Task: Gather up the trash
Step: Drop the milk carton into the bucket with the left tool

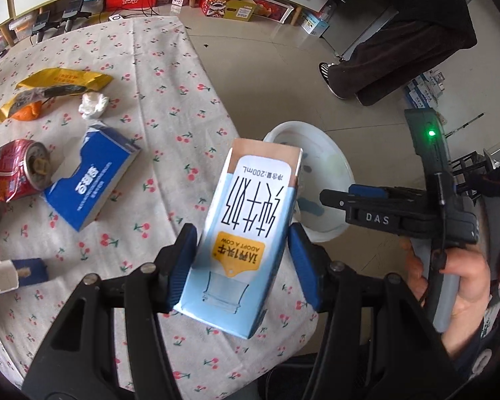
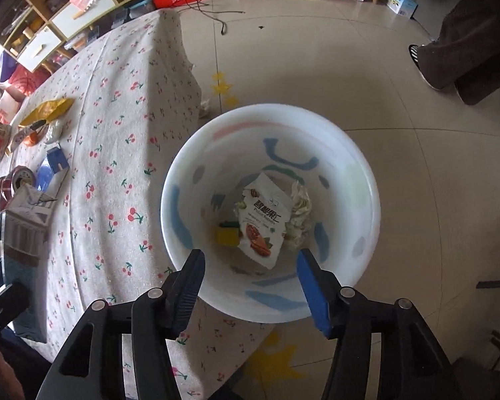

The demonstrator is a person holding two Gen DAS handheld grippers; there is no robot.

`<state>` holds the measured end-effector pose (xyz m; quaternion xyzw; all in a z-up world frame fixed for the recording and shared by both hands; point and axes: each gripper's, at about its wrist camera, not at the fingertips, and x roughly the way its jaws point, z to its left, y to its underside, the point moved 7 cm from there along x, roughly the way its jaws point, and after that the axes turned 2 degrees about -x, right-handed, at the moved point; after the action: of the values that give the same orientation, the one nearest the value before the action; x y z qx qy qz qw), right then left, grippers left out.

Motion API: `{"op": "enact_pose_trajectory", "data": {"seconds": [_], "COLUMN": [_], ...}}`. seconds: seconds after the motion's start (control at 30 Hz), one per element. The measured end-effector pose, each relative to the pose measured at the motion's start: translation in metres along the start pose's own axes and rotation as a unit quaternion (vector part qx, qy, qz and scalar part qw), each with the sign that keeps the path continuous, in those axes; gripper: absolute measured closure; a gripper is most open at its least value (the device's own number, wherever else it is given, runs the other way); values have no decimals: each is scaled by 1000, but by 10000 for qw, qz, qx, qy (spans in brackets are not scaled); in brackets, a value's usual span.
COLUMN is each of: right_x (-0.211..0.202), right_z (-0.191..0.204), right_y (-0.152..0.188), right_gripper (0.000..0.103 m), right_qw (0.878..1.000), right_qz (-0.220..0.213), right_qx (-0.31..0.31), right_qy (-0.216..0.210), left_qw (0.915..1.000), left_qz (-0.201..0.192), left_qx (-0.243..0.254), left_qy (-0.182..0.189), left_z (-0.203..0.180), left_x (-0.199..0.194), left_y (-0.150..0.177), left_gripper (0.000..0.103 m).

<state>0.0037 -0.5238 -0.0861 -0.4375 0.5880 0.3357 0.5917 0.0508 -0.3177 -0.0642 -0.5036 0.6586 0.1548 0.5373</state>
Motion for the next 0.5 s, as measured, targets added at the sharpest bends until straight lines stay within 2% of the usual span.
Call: {"op": "enact_pose_trajectory", "data": {"seconds": [0.1, 0.17, 0.3, 0.5], "right_x": [-8, -6, -3, -11], "right_z": [-6, -6, -12, -40], "right_y": [2, 7, 10, 8], "right_gripper": [44, 44, 44, 44], "right_qw": [9999, 9999, 9999, 9991], "right_qz": [-101, -17, 37, -118], "right_qx": [67, -15, -69, 202], "right_qy": [-73, -118, 63, 365], "left_qw": [9997, 9993, 9982, 9967], "left_qz": [106, 203, 328, 567], "left_qx": [138, 132, 206, 347], "left_qy": [-173, -282, -456, -467], "left_z": [-20, -29, -48, -78], "left_x": [20, 33, 53, 82], "left_y": [-9, -17, -32, -37], "left_gripper": [45, 45, 45, 44]}}
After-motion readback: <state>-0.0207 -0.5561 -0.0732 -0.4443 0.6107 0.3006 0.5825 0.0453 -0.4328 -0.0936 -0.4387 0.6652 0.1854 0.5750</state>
